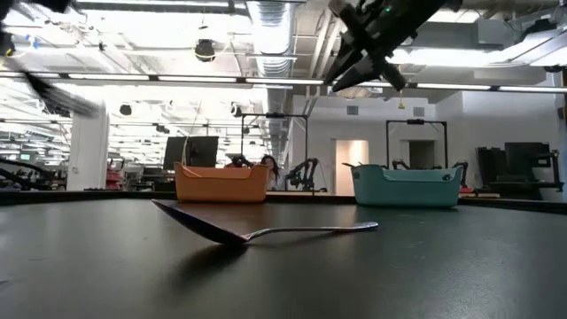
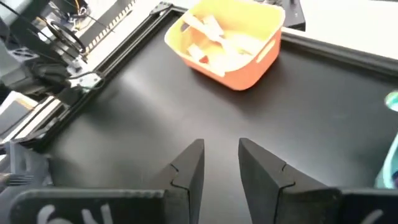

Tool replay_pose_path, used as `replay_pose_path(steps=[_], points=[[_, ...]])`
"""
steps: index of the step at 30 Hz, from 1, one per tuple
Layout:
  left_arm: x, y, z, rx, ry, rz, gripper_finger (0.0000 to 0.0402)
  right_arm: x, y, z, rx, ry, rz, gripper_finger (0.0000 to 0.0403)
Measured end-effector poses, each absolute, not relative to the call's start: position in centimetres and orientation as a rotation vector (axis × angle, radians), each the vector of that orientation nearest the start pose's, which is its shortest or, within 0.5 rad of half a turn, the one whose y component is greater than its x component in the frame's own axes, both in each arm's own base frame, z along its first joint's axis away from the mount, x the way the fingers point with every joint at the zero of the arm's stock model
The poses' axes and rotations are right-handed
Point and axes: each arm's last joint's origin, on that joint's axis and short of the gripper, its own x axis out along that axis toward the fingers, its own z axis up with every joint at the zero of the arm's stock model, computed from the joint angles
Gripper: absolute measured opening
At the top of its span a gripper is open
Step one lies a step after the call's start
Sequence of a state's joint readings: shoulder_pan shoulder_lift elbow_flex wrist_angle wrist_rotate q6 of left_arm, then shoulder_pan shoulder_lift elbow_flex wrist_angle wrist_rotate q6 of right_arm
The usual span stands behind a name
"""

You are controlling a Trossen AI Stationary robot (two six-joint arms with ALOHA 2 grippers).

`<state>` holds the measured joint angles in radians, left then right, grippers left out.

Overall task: Sort silverware by color (type)
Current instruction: Put the black fork into the black bin, then put the blue spoon into the blue bin

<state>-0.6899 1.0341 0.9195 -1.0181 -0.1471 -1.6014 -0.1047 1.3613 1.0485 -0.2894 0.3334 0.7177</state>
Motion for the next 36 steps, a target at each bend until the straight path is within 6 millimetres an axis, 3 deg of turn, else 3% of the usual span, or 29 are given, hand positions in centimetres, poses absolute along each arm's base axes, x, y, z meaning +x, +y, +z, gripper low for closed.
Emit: replay_pose_path(steps=[6, 16, 26, 32, 36], points=[[10.8, -12.1, 27.8, -1.039, 1.323, 0.415, 0.0, 28.8, -6.7, 28.9, 0.581, 0.441, -0.627, 0.0118], [8.9, -13.6, 28.4, -1.192, 1.355, 0.401, 0.0, 28.2, -9.2, 28.9, 0.57, 0.462, -0.599, 0.0118], [9.7, -14.9, 26.6, -1.085, 1.365, 0.495, 0.0008, 28.1, -9.5, 28.9, 0.537, 0.471, -0.595, 0.0118], [10.5, -16.3, 25.6, -1.159, 1.355, 0.585, 0.0055, 28.1, -9.4, 28.9, 0.537, 0.472, -0.593, 0.0118], [11.1, -17.1, 25.5, -1.228, 1.343, 0.552, 0.0092, 28.1, -9.4, 28.9, 0.537, 0.472, -0.592, 0.0118]])
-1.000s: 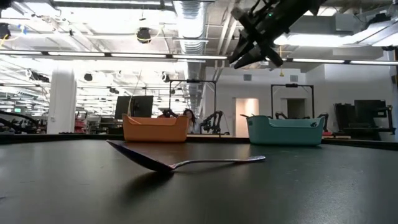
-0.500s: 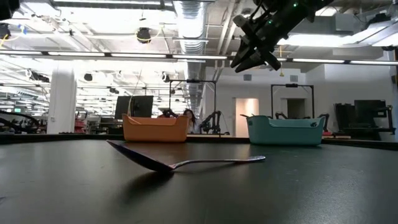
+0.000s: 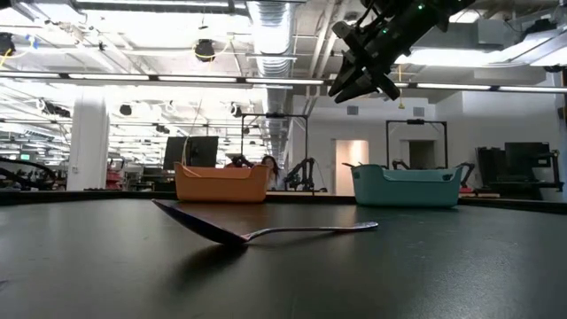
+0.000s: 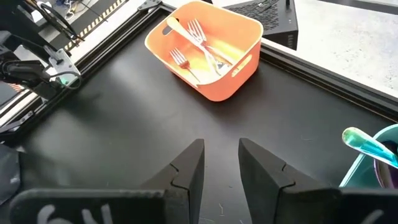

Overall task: Sort silverware by color (type)
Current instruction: Put the blue spoon into the blue bin

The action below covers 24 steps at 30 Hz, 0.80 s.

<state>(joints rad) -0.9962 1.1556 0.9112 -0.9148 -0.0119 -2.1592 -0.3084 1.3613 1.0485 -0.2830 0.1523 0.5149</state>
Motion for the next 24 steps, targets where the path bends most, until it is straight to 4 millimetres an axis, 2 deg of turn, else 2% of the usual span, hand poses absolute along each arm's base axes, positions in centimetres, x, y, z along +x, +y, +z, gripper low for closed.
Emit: replay_pose_path(steps=[5, 10, 14, 18, 24], points=[[11.7, -17.2, 25.6, -1.252, 1.3, 0.538, 0.0129, 28.2, -9.2, 28.9, 0.57, 0.484, -0.52, 0.0118], [12.5, -16.5, 25.6, -1.141, 1.173, 0.483, 0.0145, 28.9, -8.3, 28.4, 0.567, 0.56, -0.247, 0.0118], [13.9, -15.6, 25.8, -0.958, 1.012, 0.406, 0.0143, 30.2, -6.1, 28.1, 0.469, 0.572, -0.077, 0.0118], [15.4, -14.1, 25.8, -0.825, 0.907, 0.425, 0.014, 31.6, -3.2, 27.1, 0.36, 0.6, 0.039, 0.0118], [17.4, -11.6, 25.9, -0.728, 0.873, 0.47, 0.0139, 33.2, 1.0, 24.3, 0.228, 0.698, 0.188, 0.0125]])
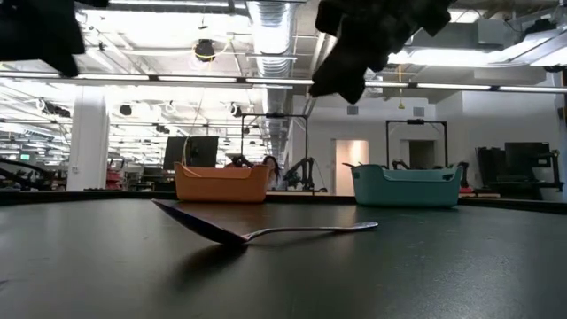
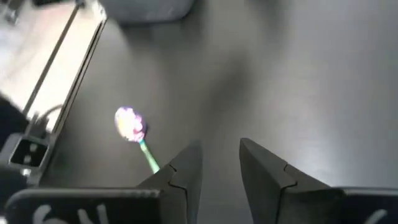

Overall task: Sort silverware by color (type)
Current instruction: Put the blue spoon into the blue bin

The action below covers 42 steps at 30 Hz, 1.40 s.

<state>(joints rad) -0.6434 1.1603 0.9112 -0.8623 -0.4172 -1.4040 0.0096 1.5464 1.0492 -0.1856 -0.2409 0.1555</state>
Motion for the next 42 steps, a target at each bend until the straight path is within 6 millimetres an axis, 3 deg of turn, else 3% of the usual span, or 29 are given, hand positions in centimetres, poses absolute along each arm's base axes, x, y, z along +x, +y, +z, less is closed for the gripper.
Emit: replay_pose_path(steps=[10, 17, 26, 34, 42], points=[[18.7, -9.9, 25.9, -0.637, 0.958, 0.379, 0.0139, 35.6, 5.2, 19.9, 0.165, 0.833, 0.293, 0.0176], [19.2, -8.9, 25.9, -0.626, 0.943, 0.411, 0.0139, 38.0, 8.6, 18.0, 0.075, 0.864, 0.387, 0.0171], [19.5, -8.5, 25.9, -0.584, 0.994, 0.342, 0.0139, 39.2, 13.3, 15.5, 0.044, 0.914, 0.472, 0.016], [19.6, -8.3, 26.0, -0.557, 0.938, 0.381, 0.0139, 39.7, 13.9, 13.3, 0.076, 0.978, 0.379, 0.0159], [19.6, -8.6, 26.0, -0.552, 0.941, 0.357, 0.0139, 39.9, 13.9, 14.3, 0.085, 0.984, 0.306, 0.0159]])
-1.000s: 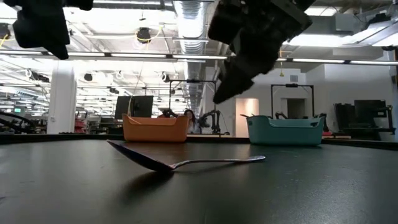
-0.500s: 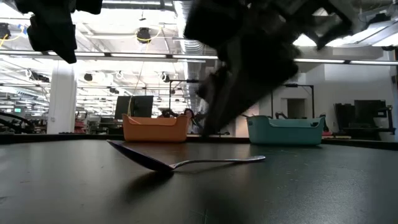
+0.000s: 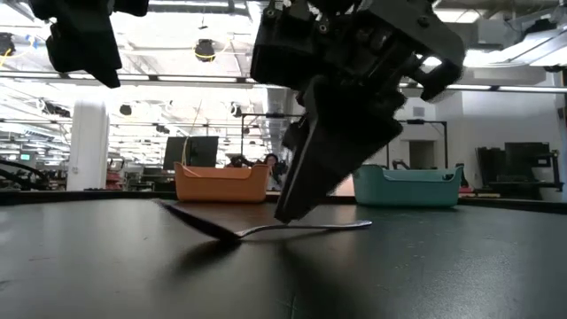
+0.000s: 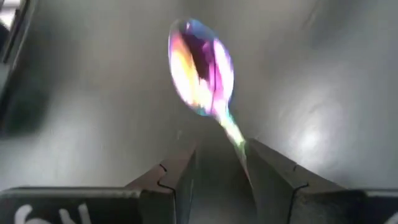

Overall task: Sort silverware by color (type)
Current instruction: Put the blue spoon into the blue bin

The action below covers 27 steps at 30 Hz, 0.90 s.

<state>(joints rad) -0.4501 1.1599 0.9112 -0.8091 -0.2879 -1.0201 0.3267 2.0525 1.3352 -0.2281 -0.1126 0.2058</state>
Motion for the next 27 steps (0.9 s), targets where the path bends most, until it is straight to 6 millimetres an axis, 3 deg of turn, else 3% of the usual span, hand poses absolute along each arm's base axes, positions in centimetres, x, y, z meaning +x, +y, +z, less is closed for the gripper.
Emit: replay_pose_path(steps=[7, 17, 27], points=[[19.3, -9.1, 26.0, -0.528, 0.95, 0.327, 0.0139, 41.1, 13.6, 16.0, 0.078, 0.921, 0.272, 0.0159], [19.0, -9.7, 26.0, -0.502, 0.956, 0.302, 0.0139, 40.3, 13.2, 15.2, -0.014, 1.01, 0.273, 0.0159], [19.6, -8.8, 26.1, -0.477, 0.901, 0.351, 0.0139, 40.4, 13.2, 15.2, -0.104, 0.991, 0.322, 0.0138]])
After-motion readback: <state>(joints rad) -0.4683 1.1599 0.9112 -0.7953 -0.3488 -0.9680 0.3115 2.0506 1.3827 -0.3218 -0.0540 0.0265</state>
